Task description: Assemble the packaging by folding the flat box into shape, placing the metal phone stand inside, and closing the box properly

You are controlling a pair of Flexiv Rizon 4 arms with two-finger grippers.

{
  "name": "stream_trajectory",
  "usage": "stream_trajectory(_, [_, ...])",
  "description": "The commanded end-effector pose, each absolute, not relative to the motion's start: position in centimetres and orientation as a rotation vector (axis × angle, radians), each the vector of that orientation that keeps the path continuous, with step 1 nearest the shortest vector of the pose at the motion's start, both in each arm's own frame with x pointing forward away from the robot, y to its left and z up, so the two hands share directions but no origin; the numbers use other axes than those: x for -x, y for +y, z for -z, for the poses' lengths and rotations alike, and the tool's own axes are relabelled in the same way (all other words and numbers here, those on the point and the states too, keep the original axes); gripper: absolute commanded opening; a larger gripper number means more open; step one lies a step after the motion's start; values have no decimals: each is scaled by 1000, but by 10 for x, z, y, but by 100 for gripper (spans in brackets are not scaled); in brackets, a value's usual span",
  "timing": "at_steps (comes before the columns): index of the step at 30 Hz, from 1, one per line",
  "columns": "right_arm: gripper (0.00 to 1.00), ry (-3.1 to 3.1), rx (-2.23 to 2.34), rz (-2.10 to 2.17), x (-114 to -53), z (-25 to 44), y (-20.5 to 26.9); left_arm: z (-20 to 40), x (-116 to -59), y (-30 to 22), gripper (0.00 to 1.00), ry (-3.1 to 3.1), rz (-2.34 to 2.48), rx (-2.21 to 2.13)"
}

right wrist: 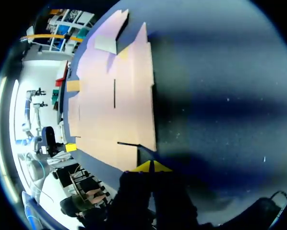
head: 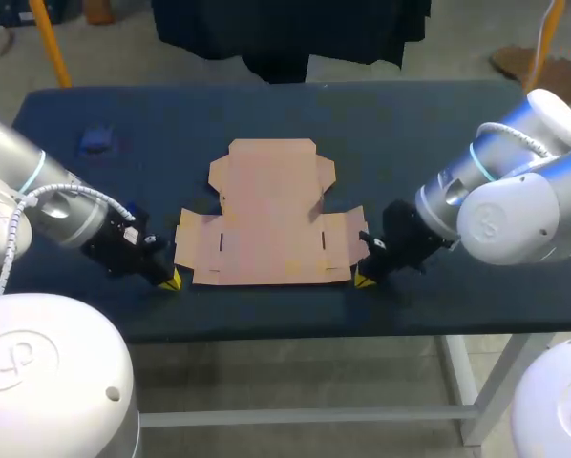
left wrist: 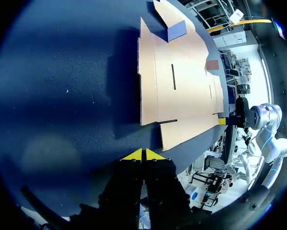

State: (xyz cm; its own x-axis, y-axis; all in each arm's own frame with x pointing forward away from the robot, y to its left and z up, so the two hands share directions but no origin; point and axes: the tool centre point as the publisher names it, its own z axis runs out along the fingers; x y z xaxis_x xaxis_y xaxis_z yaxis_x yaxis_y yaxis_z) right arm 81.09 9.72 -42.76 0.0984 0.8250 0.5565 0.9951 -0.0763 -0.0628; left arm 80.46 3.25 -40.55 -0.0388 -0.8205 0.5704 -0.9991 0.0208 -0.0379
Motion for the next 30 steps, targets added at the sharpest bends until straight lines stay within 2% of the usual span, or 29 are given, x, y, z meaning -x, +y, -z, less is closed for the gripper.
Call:
stream_trajectory(1, [0,-1774,1945,541,-813,430,98,410,-809,32,0,-1912,-610,-1841])
stream_trajectory(30, [0,-1750,1940,598,-819,431,101,417,-813,12,0,-1857,-646,-1705])
